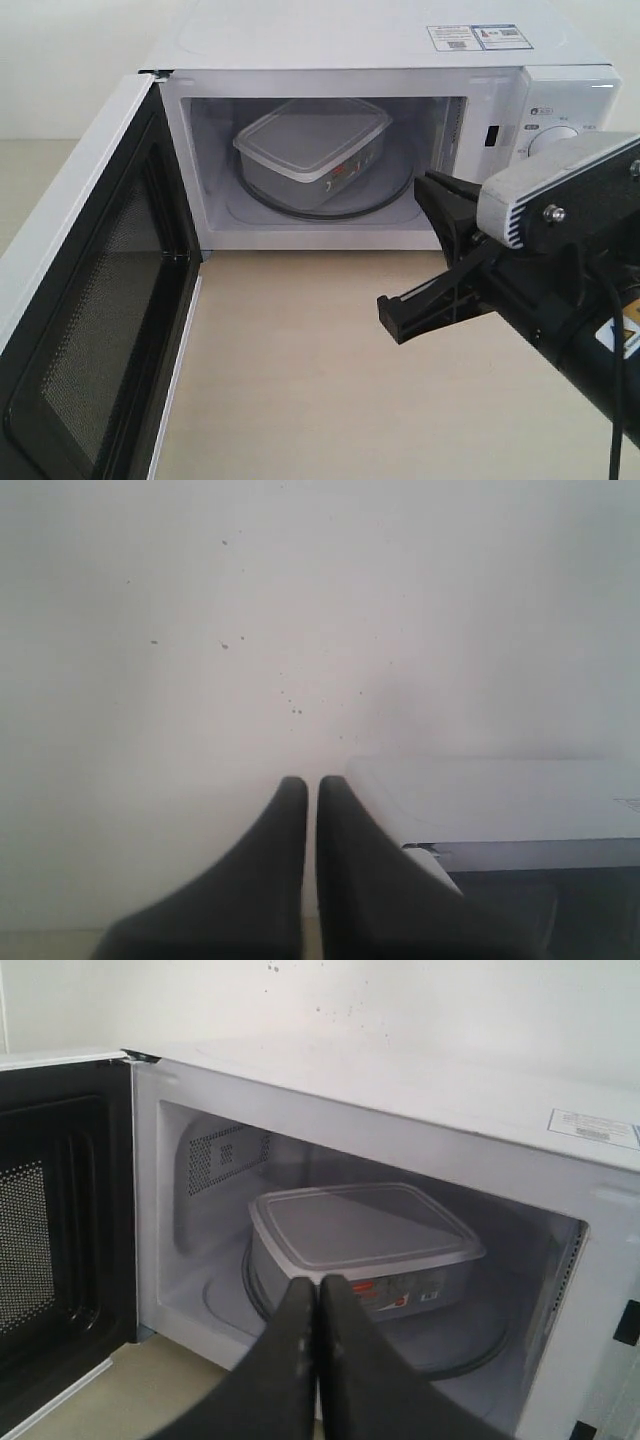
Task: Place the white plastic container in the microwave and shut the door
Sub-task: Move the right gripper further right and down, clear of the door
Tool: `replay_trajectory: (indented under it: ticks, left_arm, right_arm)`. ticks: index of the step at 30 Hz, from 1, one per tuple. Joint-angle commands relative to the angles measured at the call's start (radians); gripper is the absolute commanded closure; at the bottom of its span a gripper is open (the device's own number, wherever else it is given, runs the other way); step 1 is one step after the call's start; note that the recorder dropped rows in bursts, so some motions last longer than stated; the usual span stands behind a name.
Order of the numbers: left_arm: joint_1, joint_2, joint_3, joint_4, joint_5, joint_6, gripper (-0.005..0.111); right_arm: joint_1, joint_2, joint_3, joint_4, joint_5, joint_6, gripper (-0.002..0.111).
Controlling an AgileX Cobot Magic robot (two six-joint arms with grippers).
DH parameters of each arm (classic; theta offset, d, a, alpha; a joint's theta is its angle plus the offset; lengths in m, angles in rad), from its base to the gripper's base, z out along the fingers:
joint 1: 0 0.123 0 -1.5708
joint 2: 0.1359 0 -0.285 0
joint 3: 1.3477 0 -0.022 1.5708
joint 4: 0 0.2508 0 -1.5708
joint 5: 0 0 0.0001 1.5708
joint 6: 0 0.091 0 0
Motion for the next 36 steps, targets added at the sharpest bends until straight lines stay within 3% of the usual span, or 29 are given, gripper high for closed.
replay_trajectory:
  ticks: [1, 24, 33, 36]
  left_arm:
    - [0.003, 0.003, -0.004, -0.015, -0.014, -0.006, 0.102]
    - [0.003, 0.070, -0.011, -0.015, 0.134, -0.050, 0.102]
    - [0.003, 0.294, -0.178, -0.015, 0.338, -0.025, 0.102]
    - [0.003, 0.361, -0.219, -0.015, 0.385, -0.025, 0.102]
  right_arm:
    - [0.001, -0.007, 0.007, -0.032, 0.005, 0.004, 0.109]
    - [0.001, -0.007, 0.007, -0.047, -0.002, 0.040, 0.109]
    - [0.001, -0.007, 0.007, 0.101, 0.001, 0.040, 0.109]
    - [0.001, -0.014, 0.007, 0.059, -0.046, -0.019, 0.109]
